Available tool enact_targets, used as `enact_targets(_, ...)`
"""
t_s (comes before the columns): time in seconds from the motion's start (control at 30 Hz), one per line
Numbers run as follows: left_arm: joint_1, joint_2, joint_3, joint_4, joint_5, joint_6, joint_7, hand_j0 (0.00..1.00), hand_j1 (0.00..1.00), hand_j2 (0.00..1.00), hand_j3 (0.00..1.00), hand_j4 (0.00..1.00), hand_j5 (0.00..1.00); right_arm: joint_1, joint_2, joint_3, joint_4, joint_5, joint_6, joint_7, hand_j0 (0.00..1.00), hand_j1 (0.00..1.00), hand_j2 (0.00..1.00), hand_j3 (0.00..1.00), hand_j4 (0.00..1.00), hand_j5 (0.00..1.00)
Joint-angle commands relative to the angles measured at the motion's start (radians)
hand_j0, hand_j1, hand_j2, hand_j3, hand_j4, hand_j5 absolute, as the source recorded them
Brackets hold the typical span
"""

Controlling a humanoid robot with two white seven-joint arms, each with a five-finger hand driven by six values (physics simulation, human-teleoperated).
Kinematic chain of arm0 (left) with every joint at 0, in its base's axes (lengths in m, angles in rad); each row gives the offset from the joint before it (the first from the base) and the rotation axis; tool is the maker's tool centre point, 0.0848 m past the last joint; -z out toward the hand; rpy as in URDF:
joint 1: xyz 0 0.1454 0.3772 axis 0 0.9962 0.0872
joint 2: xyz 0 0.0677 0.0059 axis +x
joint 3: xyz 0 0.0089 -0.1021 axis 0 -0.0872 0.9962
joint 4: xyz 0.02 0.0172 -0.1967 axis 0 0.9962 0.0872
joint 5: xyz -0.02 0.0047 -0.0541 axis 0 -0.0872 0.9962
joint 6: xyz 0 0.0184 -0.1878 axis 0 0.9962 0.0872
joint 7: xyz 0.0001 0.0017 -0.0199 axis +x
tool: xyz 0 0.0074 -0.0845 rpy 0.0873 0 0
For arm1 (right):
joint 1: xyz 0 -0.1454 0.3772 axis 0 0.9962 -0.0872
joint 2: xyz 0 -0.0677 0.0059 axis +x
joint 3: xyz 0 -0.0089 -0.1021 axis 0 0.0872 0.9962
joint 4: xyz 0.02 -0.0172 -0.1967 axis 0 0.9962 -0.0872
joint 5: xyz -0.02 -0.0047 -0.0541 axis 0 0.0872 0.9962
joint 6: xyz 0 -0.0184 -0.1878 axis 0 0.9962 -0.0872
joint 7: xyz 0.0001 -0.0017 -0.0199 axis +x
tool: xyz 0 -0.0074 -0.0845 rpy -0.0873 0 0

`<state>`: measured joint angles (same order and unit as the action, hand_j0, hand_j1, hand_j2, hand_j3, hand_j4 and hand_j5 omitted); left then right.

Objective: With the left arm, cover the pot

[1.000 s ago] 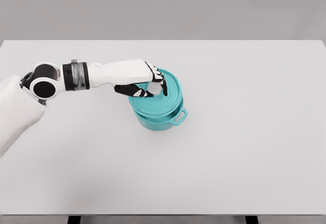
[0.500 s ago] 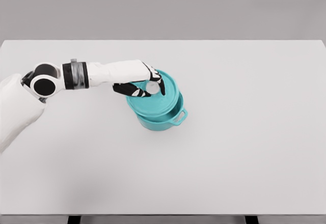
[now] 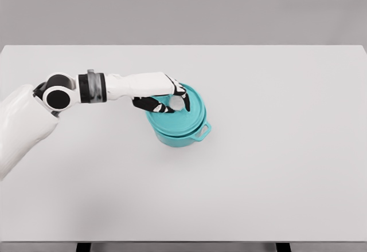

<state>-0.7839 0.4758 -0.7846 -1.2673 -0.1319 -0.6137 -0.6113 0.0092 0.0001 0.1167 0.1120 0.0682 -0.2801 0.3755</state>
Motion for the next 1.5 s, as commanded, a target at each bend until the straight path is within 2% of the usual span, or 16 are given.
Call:
enact_targets(0.0, 0.0, -0.002, 0.001, 0.0, 0.008, 0.003, 0.0, 0.56, 0.56, 0.56, 0.56, 0.56, 0.56, 0.0, 0.0, 0.0, 0.0, 0.001, -0.001, 0.0, 1.0, 1.0, 1.0, 1.0, 1.0, 1.0)
enact_targets(0.6, 0.0, -0.005, 0.001, -0.001, 0.011, 0.003, 0.0, 0.58, 0.58, 0.58, 0.58, 0.58, 0.58, 0.0, 0.0, 0.0, 0.0, 0.001, -0.001, 0.0, 1.0, 1.0, 1.0, 1.0, 1.0, 1.0)
enact_targets(0.77, 0.002, -0.005, 0.001, -0.001, 0.009, 0.003, 0.0, 0.64, 0.64, 0.64, 0.64, 0.64, 0.64, 0.0, 0.0, 0.0, 0.0, 0.001, -0.001, 0.0, 1.0, 1.0, 1.0, 1.0, 1.0, 1.0)
enact_targets(1.1, -0.003, -0.003, 0.001, -0.001, 0.009, 0.003, 0.0, 0.68, 0.68, 0.68, 0.68, 0.68, 0.68, 0.0, 0.0, 0.0, 0.0, -0.001, -0.001, 0.0, 1.0, 1.0, 1.0, 1.0, 1.0, 1.0)
enact_targets(1.17, -0.005, -0.005, 0.001, -0.001, 0.008, 0.003, 0.0, 0.68, 0.68, 0.68, 0.68, 0.68, 0.68, 0.0, 0.0, 0.0, 0.0, -0.001, -0.001, 0.0, 1.0, 1.0, 1.0, 1.0, 1.0, 1.0)
enact_targets(1.27, -0.005, -0.006, 0.001, 0.0, 0.002, 0.003, 0.0, 0.62, 0.62, 0.62, 0.62, 0.62, 0.62, 0.0, 0.0, 0.0, 0.0, 0.001, -0.001, 0.0, 1.0, 1.0, 1.0, 1.0, 1.0, 1.0)
enact_targets(1.33, -0.005, -0.006, 0.001, -0.001, 0.0, 0.003, 0.0, 0.63, 0.63, 0.63, 0.63, 0.63, 0.63, 0.0, 0.0, 0.0, 0.0, 0.001, -0.001, 0.0, 1.0, 1.0, 1.0, 1.0, 1.0, 1.0)
enact_targets(1.37, -0.005, -0.006, 0.001, 0.0, 0.0, 0.003, 0.0, 0.67, 0.67, 0.67, 0.67, 0.67, 0.67, 0.0, 0.0, 0.0, 0.0, 0.001, -0.001, 0.0, 1.0, 1.0, 1.0, 1.0, 1.0, 1.0)
enact_targets(1.4, -0.005, -0.006, 0.001, -0.001, 0.0, 0.003, 0.0, 0.77, 0.77, 0.77, 0.77, 0.77, 0.77, 0.0, 0.0, 0.0, 0.0, 0.001, -0.001, 0.0, 1.0, 1.0, 1.0, 1.0, 1.0, 1.0)
enact_targets(1.47, -0.005, -0.006, 0.001, -0.001, 0.0, 0.003, 0.0, 0.88, 0.88, 0.88, 0.88, 0.88, 0.88, 0.0, 0.0, 0.0, 0.0, 0.001, -0.001, 0.0, 1.0, 1.0, 1.0, 1.0, 1.0, 1.0)
